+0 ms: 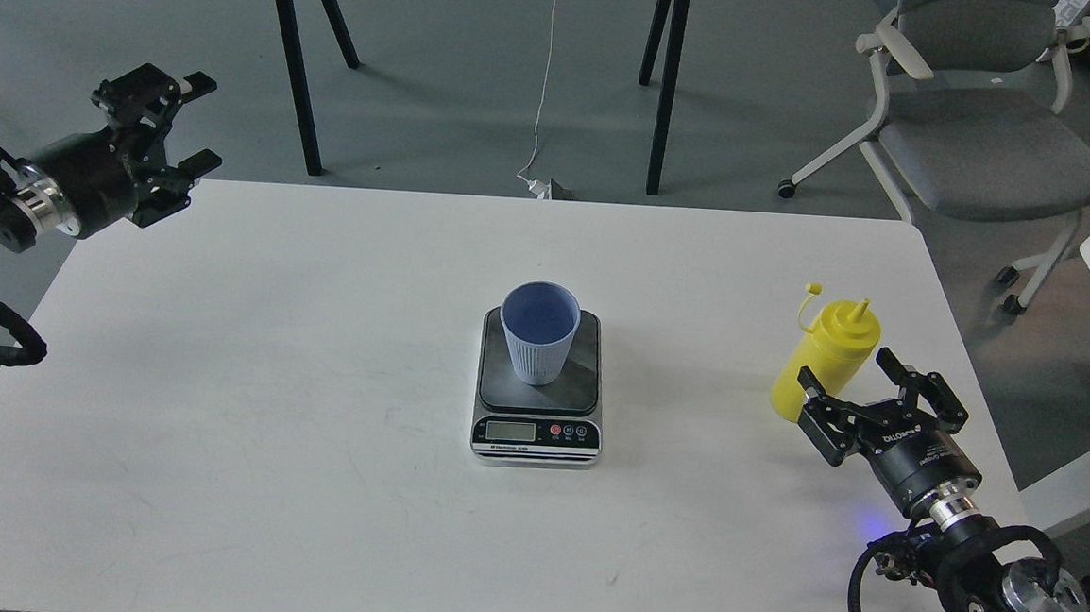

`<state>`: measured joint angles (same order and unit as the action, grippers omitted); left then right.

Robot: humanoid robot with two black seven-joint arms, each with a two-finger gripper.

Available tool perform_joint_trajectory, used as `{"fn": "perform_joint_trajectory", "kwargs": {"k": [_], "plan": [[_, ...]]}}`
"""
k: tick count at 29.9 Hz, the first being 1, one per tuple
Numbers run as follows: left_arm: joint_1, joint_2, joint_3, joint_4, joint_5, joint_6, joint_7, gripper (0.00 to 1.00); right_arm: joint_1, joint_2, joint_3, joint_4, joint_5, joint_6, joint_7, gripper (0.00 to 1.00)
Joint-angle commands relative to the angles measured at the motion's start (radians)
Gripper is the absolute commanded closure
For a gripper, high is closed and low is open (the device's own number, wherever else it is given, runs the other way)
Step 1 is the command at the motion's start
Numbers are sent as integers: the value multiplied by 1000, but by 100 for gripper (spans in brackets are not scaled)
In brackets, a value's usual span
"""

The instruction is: Pour seasoning into cup on scale with both arms

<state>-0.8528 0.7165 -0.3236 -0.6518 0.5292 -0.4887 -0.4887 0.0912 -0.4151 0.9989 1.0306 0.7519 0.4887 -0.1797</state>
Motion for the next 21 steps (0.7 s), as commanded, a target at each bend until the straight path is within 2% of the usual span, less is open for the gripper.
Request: {"fn": "perform_joint_trajectory", "kwargs": {"k": [1,10,16,21], "plan": [[0,-3,0,0,0,0,0,1,-28,-19,1,19,0,0,0,1],[0,-3,-2,0,0,0,0,1,-146,-151,9,181,0,0,16,1],[-8,-3,-2,0,0,0,0,1,-237,-359,17,339,-2,0,32,2],[-11,-5,-3,0,0,0,0,1,-249,-534,38,390,1,0,37,3]]}}
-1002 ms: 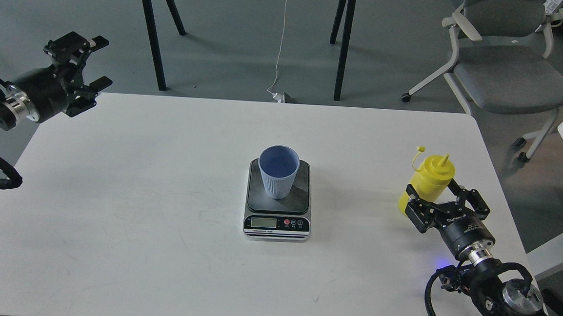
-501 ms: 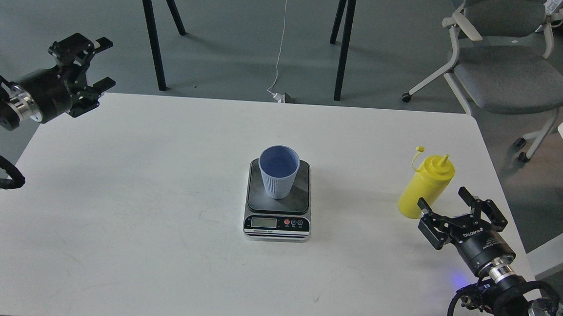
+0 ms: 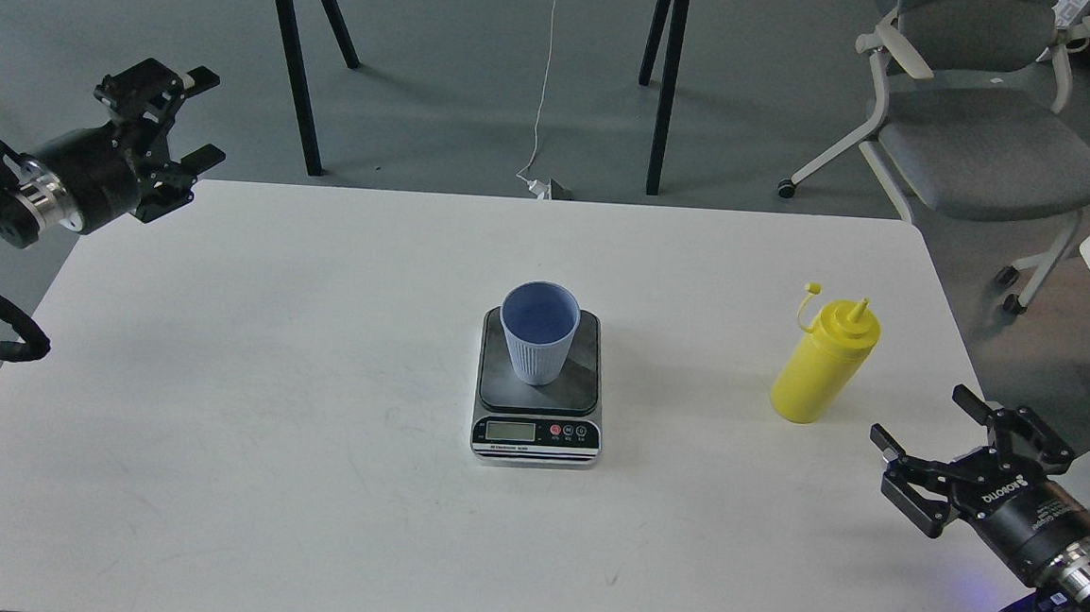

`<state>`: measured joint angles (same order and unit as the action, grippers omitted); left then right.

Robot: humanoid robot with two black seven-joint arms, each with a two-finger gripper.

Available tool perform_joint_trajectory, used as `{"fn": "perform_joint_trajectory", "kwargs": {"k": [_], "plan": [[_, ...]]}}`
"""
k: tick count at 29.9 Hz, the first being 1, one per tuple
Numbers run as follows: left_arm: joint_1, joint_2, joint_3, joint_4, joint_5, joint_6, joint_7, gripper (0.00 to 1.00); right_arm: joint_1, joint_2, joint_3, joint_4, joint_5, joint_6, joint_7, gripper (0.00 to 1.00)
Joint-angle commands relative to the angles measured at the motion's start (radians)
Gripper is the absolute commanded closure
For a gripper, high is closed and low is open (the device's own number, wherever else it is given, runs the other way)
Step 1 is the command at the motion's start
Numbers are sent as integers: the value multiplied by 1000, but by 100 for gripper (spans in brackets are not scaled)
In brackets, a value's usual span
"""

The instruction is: Pour seasoning into cup on scale with both arms

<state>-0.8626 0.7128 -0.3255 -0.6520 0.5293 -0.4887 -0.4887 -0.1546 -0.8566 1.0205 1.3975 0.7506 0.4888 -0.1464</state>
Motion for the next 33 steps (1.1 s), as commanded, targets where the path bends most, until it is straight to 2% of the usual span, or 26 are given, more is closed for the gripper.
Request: {"fn": "perform_joint_trajectory", "kwargs": {"k": [1,6,12,14,18,20,28,33], "plan": [[-1,-1,-1,0,-2,0,0,1,-2,-119,30,23,3,0,8,3],[-1,-1,-4,0,-2,0,0,1,71,-232,121,8,-1,0,8,3],[-6,-15,-7,0,-2,0,0,1,488,-256,96,-156,-170,0,-4,3],[-7,-22,-7,0,-2,0,0,1,639,-201,51,-221,-232,0,-4,4],[-21,-22,-7,0,-2,0,0,1,953,-84,-158,-334,-255,-99,-5,4],[-29,-22,-7,0,-3,0,0,1,1039,-35,-241,-385,-255,-125,-5,4],[-96,-22,-3,2,-11,0,0,1,1061,212,-247,-543,-257,-118,4,3],[-119,-32,-15,12,-15,0,0,1,1058,287,-257,-588,-319,-114,7,2]]}}
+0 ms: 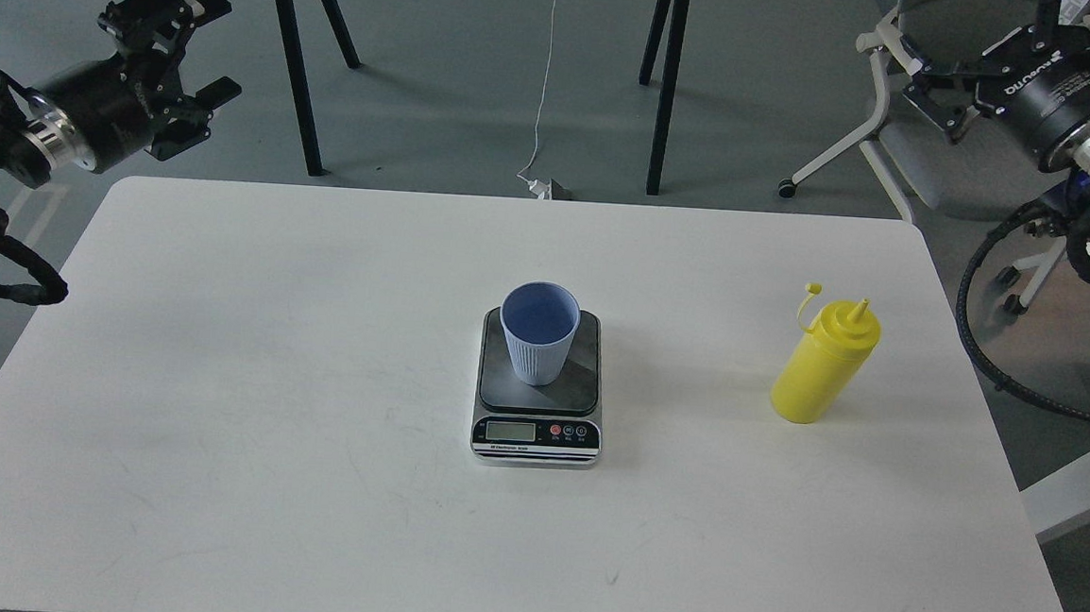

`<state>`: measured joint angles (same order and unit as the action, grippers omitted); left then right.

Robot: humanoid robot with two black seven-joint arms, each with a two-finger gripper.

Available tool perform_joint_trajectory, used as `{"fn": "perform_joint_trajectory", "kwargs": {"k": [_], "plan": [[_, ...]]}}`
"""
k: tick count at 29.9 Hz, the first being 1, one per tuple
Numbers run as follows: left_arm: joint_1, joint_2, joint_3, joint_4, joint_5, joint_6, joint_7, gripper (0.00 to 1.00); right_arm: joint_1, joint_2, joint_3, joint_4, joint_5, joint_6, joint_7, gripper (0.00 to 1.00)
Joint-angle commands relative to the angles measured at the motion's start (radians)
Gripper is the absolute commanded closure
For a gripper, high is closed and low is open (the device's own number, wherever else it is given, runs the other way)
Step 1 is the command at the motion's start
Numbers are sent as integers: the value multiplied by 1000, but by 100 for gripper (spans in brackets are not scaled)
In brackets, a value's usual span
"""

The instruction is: Pour seasoning into cup on scale with both arms

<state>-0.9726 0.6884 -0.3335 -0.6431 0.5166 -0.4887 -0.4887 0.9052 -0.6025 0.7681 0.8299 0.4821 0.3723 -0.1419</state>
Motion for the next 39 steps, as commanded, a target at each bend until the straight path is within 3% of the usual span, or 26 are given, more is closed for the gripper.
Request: {"fn": "perform_joint_trajectory", "kwargs": {"k": [1,8,22,25,29,39], "plan": [[-15,-13,-9,3,-3,0,0,1,-2,43,-4,-20,-80,2,2,2],[-72,-73,-7,34,-27,0,0,1,4,109,0,-25,-186,2,4,2],[-294,-283,8,279,-27,0,0,1,0,115,5,-77,-189,96,10,2],[-342,-326,7,327,-27,0,0,1,-6,110,8,-77,-189,108,36,2],[-351,-360,5,355,-27,0,0,1,-25,99,14,-81,-189,116,73,2],[-313,-388,-7,355,-50,0,0,1,-58,84,33,-80,-189,116,76,2]]}}
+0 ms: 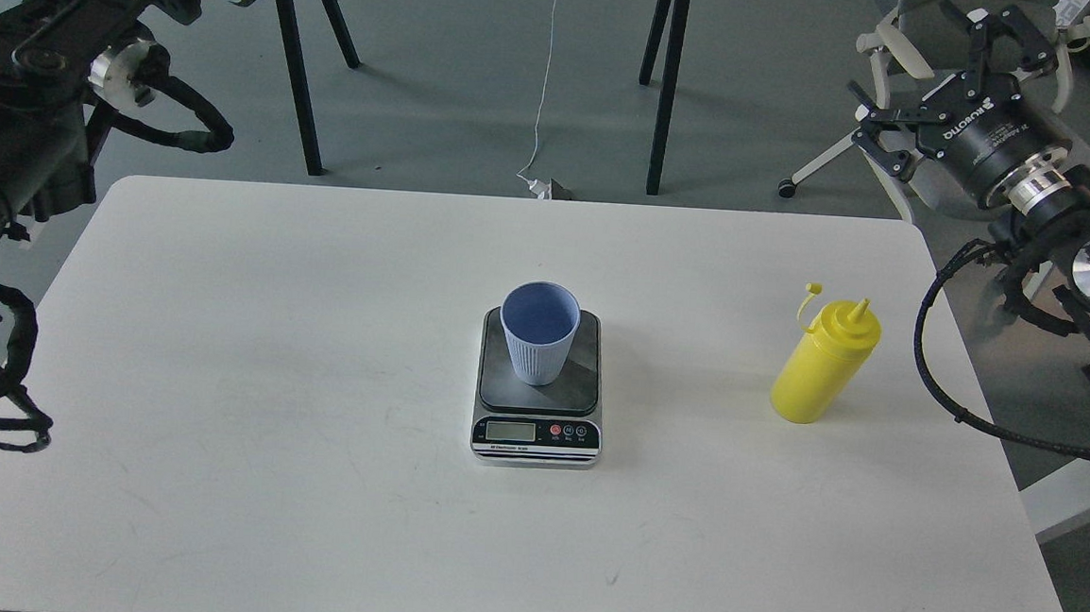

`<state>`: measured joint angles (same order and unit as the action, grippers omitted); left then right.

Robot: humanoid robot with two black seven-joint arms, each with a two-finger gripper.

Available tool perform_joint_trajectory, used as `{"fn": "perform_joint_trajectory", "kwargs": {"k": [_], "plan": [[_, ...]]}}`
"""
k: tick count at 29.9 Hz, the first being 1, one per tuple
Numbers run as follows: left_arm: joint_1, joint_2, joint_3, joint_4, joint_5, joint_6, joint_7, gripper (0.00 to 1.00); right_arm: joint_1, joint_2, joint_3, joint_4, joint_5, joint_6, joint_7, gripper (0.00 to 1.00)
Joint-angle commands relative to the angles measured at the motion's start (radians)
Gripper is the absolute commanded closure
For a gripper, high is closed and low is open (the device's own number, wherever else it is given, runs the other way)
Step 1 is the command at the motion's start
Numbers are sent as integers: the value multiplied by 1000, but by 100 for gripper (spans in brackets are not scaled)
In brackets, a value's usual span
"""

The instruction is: Pour seasoning into cup on scale with both arms

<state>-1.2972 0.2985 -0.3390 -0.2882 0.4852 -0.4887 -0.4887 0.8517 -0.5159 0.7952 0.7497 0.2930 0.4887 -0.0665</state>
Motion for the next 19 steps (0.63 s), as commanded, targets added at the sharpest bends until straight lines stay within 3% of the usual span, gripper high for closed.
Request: {"fn": "perform_joint_trajectory", "kwargs": {"k": [1,19], "plan": [[12,4,0,1,-28,0,0,1,-5,-4,9,0,0,0,0,2],[193,105,3,-9,-114,0,0,1,-11,-13,12,2,2,0,-1,2]]}}
